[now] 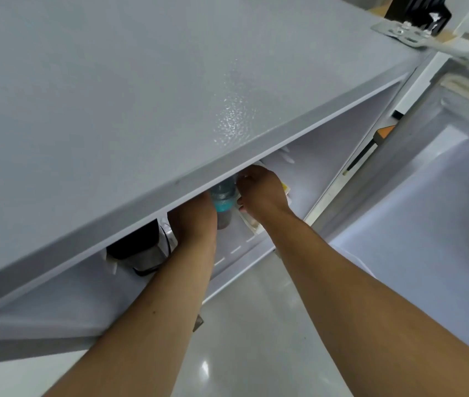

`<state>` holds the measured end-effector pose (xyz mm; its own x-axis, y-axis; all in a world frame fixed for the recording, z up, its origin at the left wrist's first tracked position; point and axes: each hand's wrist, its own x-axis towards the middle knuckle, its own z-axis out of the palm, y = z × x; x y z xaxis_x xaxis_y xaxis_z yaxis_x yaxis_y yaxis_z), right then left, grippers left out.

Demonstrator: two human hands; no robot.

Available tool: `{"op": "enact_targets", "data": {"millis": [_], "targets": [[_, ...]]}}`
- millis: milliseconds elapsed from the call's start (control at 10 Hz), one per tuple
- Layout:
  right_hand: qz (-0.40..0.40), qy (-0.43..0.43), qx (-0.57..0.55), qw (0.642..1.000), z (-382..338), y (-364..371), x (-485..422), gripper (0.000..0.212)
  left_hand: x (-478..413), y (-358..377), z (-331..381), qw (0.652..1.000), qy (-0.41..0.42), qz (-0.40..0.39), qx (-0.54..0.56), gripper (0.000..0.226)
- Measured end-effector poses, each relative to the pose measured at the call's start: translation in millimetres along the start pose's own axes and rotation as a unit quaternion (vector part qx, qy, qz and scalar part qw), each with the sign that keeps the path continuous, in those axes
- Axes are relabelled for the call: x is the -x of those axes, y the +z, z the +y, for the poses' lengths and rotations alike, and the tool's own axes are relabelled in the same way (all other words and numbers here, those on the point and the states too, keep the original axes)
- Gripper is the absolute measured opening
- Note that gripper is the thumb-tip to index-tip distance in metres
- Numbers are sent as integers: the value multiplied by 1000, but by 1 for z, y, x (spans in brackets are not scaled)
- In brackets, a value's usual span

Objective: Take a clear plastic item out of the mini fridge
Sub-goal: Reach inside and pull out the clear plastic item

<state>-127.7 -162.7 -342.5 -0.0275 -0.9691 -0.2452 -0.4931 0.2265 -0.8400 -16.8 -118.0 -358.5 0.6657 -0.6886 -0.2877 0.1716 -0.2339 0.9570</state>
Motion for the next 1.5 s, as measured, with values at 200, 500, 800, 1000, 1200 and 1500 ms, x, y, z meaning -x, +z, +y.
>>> {"op": "enact_targets", "data": {"millis": [200,500,800,1000,1200,1500], "targets": [[45,-10,-58,997,22,-11,41,36,31,-21,-17,997,-8,-64,41,18],[23,110,-19,994,96,6,56,25,36,-39,-100,986,-132,-99,-16,10],[19,178,-1,984,121,39,20,23,13,-20,-127,982,-173,-72,-8,18],[53,107,83,989,127,39,46,35,17,-33,-129,980,-171,-94,-22,32],[-24,-18,63,998,101,63,60,25,34,-58,-127,991,-123,-15,-43,51],[-92,78,-11,993,80,88,39,19,8,-22,-100,982,-176,60,17,40]]}}
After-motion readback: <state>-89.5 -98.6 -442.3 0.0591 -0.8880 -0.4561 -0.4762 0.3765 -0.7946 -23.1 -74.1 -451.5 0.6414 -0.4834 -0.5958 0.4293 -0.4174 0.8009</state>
